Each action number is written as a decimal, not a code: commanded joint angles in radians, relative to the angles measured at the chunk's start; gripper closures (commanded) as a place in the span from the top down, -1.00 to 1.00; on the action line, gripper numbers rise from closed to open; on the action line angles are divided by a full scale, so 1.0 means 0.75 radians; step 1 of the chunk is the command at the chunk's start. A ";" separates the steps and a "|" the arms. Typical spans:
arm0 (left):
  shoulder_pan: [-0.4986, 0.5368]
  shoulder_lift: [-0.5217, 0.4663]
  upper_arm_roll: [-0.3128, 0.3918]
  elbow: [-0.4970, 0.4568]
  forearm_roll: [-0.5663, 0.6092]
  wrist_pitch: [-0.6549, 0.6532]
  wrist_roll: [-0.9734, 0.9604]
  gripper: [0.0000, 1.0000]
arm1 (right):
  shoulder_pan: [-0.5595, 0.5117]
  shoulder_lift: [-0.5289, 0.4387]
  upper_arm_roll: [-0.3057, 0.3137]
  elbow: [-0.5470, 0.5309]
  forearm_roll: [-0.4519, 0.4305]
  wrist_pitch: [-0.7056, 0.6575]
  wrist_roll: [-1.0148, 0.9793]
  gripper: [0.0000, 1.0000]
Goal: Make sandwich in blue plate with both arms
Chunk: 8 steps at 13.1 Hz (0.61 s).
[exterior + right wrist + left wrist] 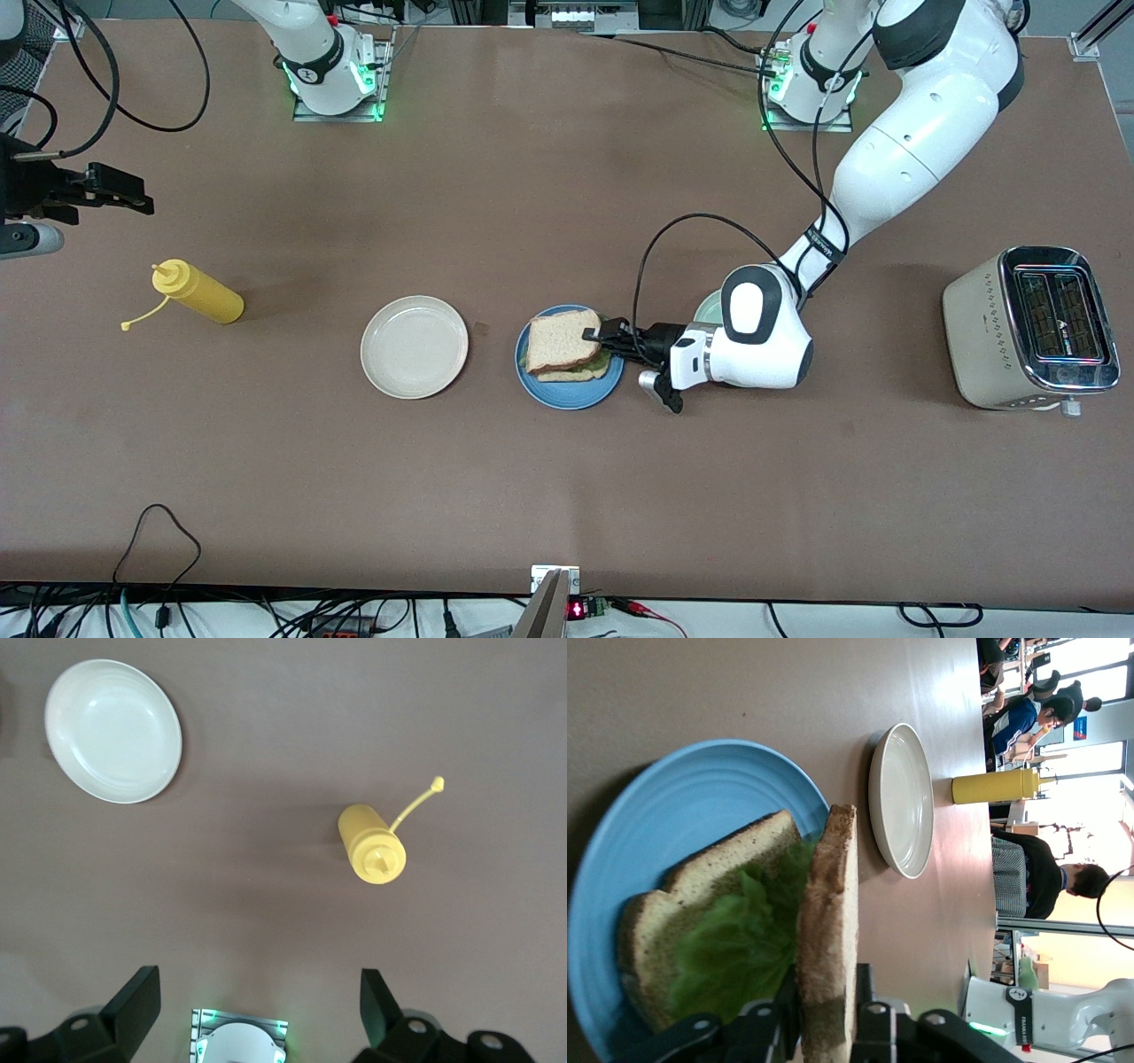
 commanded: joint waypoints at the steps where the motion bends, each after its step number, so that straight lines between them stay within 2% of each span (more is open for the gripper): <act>1: 0.059 -0.055 0.004 -0.017 -0.021 -0.086 0.067 1.00 | -0.027 0.032 0.004 -0.043 -0.011 0.103 -0.002 1.00; 4: 0.067 -0.202 0.121 -0.017 0.001 -0.372 -0.037 1.00 | -0.029 0.090 0.004 -0.025 -0.011 0.232 -0.003 1.00; 8: 0.114 -0.378 0.148 -0.001 0.424 -0.677 -0.319 1.00 | -0.006 0.079 0.014 0.051 -0.028 0.183 0.004 1.00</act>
